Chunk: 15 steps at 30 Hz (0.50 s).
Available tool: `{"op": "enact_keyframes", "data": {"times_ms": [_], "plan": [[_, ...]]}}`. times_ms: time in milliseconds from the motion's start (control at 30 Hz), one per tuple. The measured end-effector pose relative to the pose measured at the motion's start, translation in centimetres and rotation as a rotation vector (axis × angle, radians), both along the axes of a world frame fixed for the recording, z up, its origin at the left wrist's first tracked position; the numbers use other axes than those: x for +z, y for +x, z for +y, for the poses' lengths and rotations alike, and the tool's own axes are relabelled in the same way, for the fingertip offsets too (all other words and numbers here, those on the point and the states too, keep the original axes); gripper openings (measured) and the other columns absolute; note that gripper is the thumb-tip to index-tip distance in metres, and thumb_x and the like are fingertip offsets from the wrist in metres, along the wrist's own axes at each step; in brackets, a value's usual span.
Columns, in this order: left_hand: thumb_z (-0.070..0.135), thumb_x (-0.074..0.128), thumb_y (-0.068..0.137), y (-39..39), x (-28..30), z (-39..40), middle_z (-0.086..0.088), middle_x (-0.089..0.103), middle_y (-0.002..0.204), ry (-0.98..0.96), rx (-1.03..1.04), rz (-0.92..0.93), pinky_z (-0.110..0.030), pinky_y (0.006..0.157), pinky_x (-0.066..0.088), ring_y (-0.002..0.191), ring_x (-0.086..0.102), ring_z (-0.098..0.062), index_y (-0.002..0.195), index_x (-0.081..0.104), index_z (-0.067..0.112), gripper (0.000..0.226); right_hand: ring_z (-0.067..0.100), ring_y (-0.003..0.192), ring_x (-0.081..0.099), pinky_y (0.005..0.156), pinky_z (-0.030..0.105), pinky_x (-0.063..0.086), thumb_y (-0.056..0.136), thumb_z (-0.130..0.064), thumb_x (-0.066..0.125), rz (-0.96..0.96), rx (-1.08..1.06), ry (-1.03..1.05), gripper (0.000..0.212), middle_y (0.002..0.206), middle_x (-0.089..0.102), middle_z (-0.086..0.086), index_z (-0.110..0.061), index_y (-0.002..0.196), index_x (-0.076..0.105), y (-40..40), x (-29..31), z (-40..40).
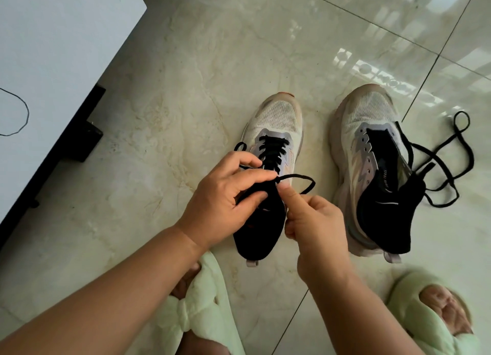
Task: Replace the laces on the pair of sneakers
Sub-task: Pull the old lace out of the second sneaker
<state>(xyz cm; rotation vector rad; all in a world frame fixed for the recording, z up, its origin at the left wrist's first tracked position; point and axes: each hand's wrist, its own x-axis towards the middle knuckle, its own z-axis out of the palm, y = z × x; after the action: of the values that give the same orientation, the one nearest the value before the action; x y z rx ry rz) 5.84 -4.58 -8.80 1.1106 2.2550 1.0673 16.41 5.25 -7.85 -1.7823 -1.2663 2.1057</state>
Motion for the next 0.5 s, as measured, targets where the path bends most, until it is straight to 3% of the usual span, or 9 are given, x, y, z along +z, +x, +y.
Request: {"op": "enact_keyframes", "data": {"times_ms": [167, 267, 367, 500], "plan": [[0.006, 0.069, 0.076, -0.2, -0.3, 0.1, -0.002, 0.055, 0.108, -0.004, 0.025, -0.019, -0.008, 0.078, 0.04, 0.077, 0.05, 0.005, 0.107, 0.069, 0.012, 0.031, 0.005, 0.039, 0.04, 0.04, 0.016, 0.037, 0.081, -0.017, 0.07, 0.051, 0.066, 0.009, 0.025, 0.044, 0.046, -0.004, -0.008, 0.064, 0.054, -0.6, -0.1, 0.8], [-0.002, 0.068, 0.077, -0.3, -0.4, 0.1, 0.0, 0.054, 0.106, -0.013, 0.019, 0.006, -0.005, 0.077, 0.037, 0.079, 0.049, 0.01, 0.105, 0.069, 0.012, 0.032, 0.012, 0.052, 0.051, 0.052, 0.029, 0.045, 0.083, -0.02, 0.068, 0.01, 0.184, 0.247, 0.023, 0.055, 0.055, 0.0, -0.011, 0.066, 0.055, -0.4, -0.6, 0.9], [-0.004, 0.066, 0.077, -0.3, -0.5, 0.1, 0.0, 0.054, 0.105, -0.02, 0.017, 0.038, -0.006, 0.075, 0.039, 0.078, 0.049, 0.005, 0.106, 0.07, 0.014, 0.035, 0.023, 0.066, 0.061, 0.061, 0.035, 0.048, 0.087, -0.024, 0.063, -0.108, 0.287, 0.495, 0.024, 0.063, 0.06, 0.004, -0.013, 0.069, 0.052, 0.1, -1.6, 1.4], [-0.004, 0.066, 0.076, -0.2, -0.6, 0.1, -0.001, 0.055, 0.105, -0.012, 0.022, 0.05, -0.007, 0.076, 0.041, 0.082, 0.052, -0.003, 0.106, 0.07, 0.015, 0.035, 0.021, 0.065, 0.057, 0.056, 0.032, 0.043, 0.091, -0.027, 0.057, -0.203, 0.342, 0.592, 0.024, 0.065, 0.059, 0.006, -0.012, 0.073, 0.05, 0.6, -3.2, 1.6]]}}
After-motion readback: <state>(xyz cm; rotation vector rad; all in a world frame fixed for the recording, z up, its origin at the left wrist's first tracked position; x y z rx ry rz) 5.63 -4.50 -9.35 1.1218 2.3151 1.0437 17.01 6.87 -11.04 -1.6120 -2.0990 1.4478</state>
